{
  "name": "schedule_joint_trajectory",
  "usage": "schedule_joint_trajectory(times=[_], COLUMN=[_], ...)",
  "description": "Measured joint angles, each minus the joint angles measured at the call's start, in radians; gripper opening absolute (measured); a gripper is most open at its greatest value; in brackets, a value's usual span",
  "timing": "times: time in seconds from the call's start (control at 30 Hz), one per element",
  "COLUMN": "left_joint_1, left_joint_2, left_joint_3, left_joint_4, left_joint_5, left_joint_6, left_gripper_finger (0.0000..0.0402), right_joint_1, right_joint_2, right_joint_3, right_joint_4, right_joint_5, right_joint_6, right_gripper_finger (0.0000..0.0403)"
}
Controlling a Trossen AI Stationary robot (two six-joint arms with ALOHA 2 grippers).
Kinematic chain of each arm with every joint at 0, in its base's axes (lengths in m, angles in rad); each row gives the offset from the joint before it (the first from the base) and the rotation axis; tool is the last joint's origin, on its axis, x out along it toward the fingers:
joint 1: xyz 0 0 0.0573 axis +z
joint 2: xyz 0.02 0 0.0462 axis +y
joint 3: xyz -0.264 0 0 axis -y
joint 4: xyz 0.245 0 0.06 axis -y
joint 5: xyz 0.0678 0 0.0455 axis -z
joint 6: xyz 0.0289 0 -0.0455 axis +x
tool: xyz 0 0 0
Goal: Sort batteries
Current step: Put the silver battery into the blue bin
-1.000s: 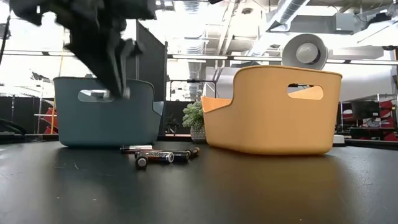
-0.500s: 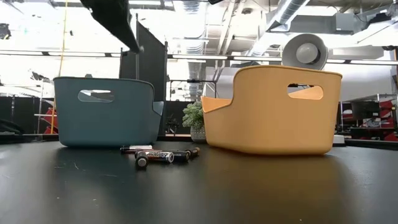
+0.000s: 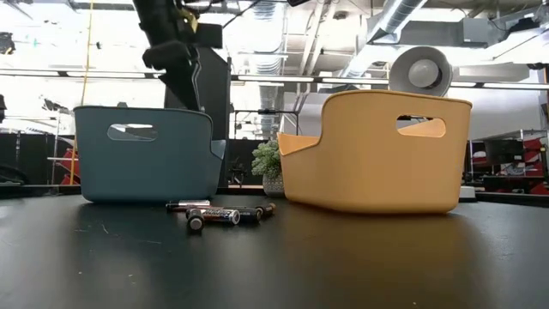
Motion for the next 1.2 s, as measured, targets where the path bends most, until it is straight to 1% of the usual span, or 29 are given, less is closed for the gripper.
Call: schedule_joint_trajectory(times=[0.17,0.37,0.47,0.6,0.7,0.87,0.93,1.03,1.13,1.2], left_joint_1=[0.023,0.013,-0.025,-0.117,-0.189,-0.312,-0.336,-0.341,-0.346,-0.359], left_joint_2=[0.0,0.0,0.001,-0.003,-0.003,-0.003,-0.003,-0.003,-0.002,0.0], left_joint_3=[0.0,0.0,0.0,0.0,0.0,-0.018,-0.045,-0.107,-0.195,-0.247], left_joint_4=[0.002,0.002,0.004,0.047,0.102,0.22,0.248,0.287,0.352,0.425], left_joint_5=[0.001,-0.001,0.01,0.007,-0.008,0.001,0.042,0.112,0.143,0.145], left_joint_6=[0.011,0.009,-0.033,-0.04,-0.038,-0.05,-0.077,-0.163,-0.223,-0.245], left_gripper_finger=[0.008,0.0155,0.0175,0.0173,0.0162,0.014,0.0131,0.0122,0.0117,0.0117], right_joint_1=[0.004,0.005,0.005,0.005,0.004,0.004,0.004,0.004,0.004,0.004], right_joint_2=[0.0,0.0,0.0,0.0,0.0,0.0,0.0,0.0,0.0,0.0], right_joint_3=[-0.001,-0.001,-0.001,-0.001,-0.001,-0.001,-0.001,-0.001,-0.001,-0.001], right_joint_4=[-0.001,0.0,0.0,-0.001,-0.001,-0.001,-0.001,-0.001,-0.001,-0.001], right_joint_5=[0.0,0.0,0.0,0.0,0.0,0.0,0.0,0.0,0.0,0.0], right_joint_6=[0.001,-0.006,-0.006,-0.007,-0.01,-0.014,-0.014,-0.014,-0.017,-0.016], right_gripper_finger=[0.0122,0.0122,0.0122,0.0122,0.0122,0.0122,0.0122,0.0122,0.0122,0.0122])
